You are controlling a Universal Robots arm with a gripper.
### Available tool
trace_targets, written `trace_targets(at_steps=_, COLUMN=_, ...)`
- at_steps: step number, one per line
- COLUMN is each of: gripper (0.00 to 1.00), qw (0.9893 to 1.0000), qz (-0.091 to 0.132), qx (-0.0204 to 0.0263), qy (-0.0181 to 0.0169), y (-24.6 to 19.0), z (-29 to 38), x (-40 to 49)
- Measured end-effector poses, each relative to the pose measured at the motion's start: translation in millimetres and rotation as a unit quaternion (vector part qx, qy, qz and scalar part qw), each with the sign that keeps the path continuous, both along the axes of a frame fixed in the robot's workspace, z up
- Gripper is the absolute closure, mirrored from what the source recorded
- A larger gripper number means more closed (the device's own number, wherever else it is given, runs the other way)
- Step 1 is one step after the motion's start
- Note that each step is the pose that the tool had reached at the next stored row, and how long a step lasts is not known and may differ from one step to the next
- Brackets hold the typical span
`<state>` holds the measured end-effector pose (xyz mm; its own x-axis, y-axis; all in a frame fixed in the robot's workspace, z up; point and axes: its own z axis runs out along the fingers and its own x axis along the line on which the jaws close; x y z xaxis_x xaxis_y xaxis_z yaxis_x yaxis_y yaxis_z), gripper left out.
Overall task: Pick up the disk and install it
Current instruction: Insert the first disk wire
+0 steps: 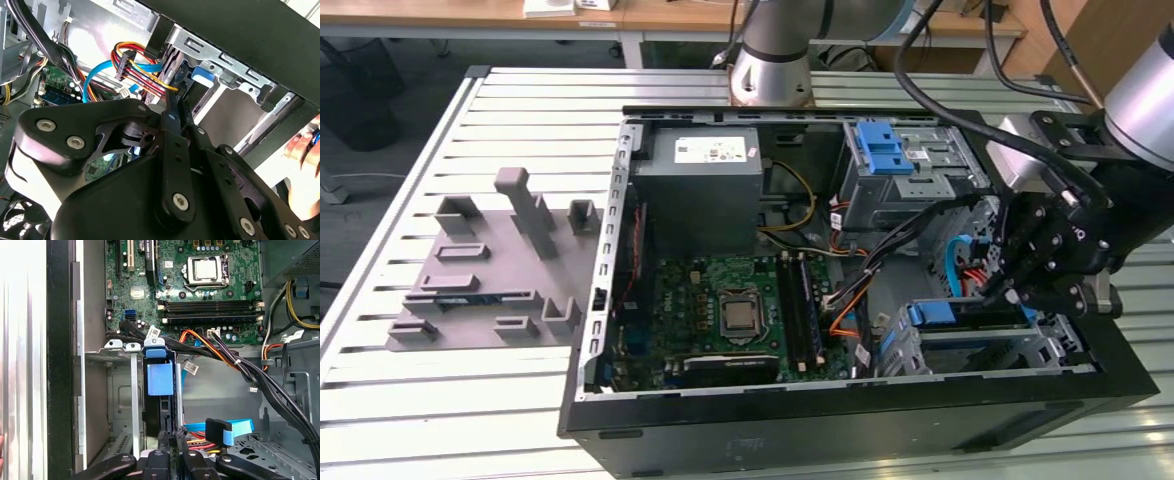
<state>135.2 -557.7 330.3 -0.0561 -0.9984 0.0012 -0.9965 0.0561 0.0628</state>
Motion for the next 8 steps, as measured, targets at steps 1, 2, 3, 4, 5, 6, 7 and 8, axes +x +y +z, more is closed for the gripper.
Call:
trace_targets(at_steps=1, gripper=0.84, qw=1.0000, qz=0.000, qx=0.0000, qy=0.0000, y=0.0, z=0.0, x=0.0)
trace_targets(at_steps=2, gripper=0.84, qw=1.0000, qz=0.000, qx=0.0001, qy=0.0000, y=0.0, z=-0.1, x=0.0)
trace_targets(at_steps=3, gripper=0.82, qw=1.0000, qz=0.000, qx=0.0003, qy=0.0000, y=0.0, z=0.1, x=0.0)
trace_targets(at_steps=4, gripper=0.82, qw=1.0000, qz=0.000, qx=0.0006, qy=0.0000, y=0.0, z=1.2, x=0.0)
trace_targets(at_steps=5, gripper=0.76, qw=1.0000, qz=0.000, qx=0.0010, qy=0.0000, y=0.0, z=2.7, x=0.0)
trace_targets(at_steps=6, gripper=0.76, qw=1.0000, qz=0.000, qx=0.0015, qy=0.0000, y=0.0, z=4.5, x=0.0)
trace_targets(at_steps=7, gripper=0.76, qw=1.0000, qz=0.000, qx=0.0018, qy=0.0001, y=0.0, z=6.7, x=0.0)
trace_targets(at_steps=8, gripper=0.76, qw=1.0000, qz=0.000, qx=0.0019, qy=0.0002, y=0.0, z=8.9, x=0.0)
